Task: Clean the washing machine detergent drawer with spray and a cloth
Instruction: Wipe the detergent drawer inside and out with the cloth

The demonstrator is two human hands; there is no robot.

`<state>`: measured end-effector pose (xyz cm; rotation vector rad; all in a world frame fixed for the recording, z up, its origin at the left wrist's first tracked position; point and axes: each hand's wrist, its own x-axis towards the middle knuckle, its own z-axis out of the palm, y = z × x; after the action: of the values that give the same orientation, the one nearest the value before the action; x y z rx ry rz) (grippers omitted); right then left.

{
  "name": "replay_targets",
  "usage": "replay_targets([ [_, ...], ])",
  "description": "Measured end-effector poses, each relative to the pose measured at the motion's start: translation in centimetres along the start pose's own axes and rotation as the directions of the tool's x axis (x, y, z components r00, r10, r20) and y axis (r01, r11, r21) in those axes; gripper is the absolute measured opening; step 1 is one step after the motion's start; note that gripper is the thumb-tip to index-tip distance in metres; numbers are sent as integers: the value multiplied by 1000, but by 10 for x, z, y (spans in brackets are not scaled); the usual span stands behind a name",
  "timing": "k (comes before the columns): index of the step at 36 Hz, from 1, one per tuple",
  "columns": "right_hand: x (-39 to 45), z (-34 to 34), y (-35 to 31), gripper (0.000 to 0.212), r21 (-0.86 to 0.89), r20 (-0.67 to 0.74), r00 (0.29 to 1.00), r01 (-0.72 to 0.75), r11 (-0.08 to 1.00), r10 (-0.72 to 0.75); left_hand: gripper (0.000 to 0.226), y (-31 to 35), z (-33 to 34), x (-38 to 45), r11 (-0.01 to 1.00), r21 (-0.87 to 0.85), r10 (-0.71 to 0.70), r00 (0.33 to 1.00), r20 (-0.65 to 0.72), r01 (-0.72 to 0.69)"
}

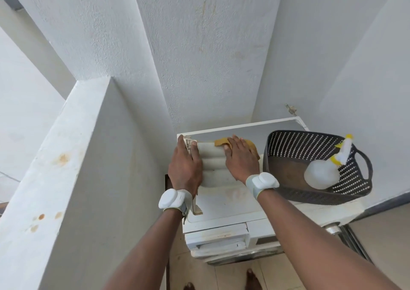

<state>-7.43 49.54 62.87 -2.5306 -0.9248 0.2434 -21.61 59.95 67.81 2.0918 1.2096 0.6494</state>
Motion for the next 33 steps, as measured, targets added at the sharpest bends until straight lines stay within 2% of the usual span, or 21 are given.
replay_targets([
  [2, 3, 2, -6, 55, 46, 0, 998, -67, 997, 67, 54, 1, -1, 0, 1000, -7, 6, 1000, -2, -6],
  [3, 1, 5, -12, 54, 59, -8, 998, -56, 997, 57, 54, 0, -2, -2, 1000, -13, 8, 1000, -4, -8],
  [5, -3, 10, -24, 52, 50, -32, 998, 59, 997, -58, 55, 1, -1, 0, 1000, -19, 4, 1000, -4, -4],
  [8, -19, 16, -35, 57, 58, 5, 959, 284, 957, -285, 55, 1, 0, 2, 1000, -7, -8, 1000, -6, 8],
  [11, -22, 12, -24, 59, 0, -29, 940, 339, 941, -339, 54, 0, 1, 1, 1000, -2, 6, 1000, -9, -6],
  [12, -20, 11, -17, 57, -26, -76, 952, 295, 955, -296, 53, -1, 0, 0, 1000, -2, 10, 1000, -10, -10],
  [14, -11, 8, -2, 54, -28, -176, 977, 114, 993, -117, 53, -1, 0, -2, 1000, 0, 10, 1000, -13, -10],
  [17, -4, 8, 11, 42, -3, -198, 972, -130, 991, 127, 54, 0, -2, -5, 1000, 7, 16, 1000, -15, -16],
  [20, -5, 12, 6, 43, -19, -226, 962, -161, 987, 152, 51, 2, -3, -8, 1000, 4, 20, 999, -32, -20],
  [22, -5, 13, -5, 48, 15, -205, 969, -138, 990, 139, 51, 1, -3, -8, 1000, 7, 22, 999, -33, -21],
  [24, -5, 14, -20, 51, 85, -119, 990, -64, 994, 74, 51, 2, -1, -4, 1000, 11, 0, 1000, -31, 0],
  [28, -32, 28, -51, 66, 136, -25, 980, 201, 970, -200, 57, 2, 0, 6, 1000, 19, -25, 1000, -6, 25],
  [33, -79, 51, -42, 57, -12, -82, 947, 311, 950, -311, 54, 6, 1, 15, 999, 17, -41, 999, 4, 41],
])
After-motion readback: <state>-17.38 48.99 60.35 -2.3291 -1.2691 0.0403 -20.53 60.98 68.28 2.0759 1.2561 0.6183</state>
